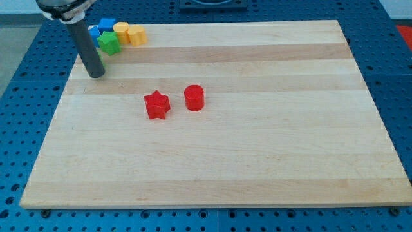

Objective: Slide the green circle closer to the blue triangle

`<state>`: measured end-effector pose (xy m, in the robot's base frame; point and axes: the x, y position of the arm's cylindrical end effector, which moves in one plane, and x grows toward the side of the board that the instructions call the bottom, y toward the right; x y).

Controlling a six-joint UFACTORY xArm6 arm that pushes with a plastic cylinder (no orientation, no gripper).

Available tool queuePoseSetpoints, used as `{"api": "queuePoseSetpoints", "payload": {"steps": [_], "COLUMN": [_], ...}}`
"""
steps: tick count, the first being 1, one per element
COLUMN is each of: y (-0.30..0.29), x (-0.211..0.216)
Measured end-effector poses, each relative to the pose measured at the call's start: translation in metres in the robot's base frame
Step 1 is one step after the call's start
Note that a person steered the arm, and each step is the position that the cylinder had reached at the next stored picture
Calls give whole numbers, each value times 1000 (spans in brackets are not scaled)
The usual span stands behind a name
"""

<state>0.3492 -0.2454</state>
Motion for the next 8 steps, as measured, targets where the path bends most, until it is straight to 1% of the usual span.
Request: {"api": "queuePoseSetpoints", "payload": {"steps": [3, 4, 5, 8], "y": [-12, -18, -48, -45], "x": [-18, -2, 7, -49]}}
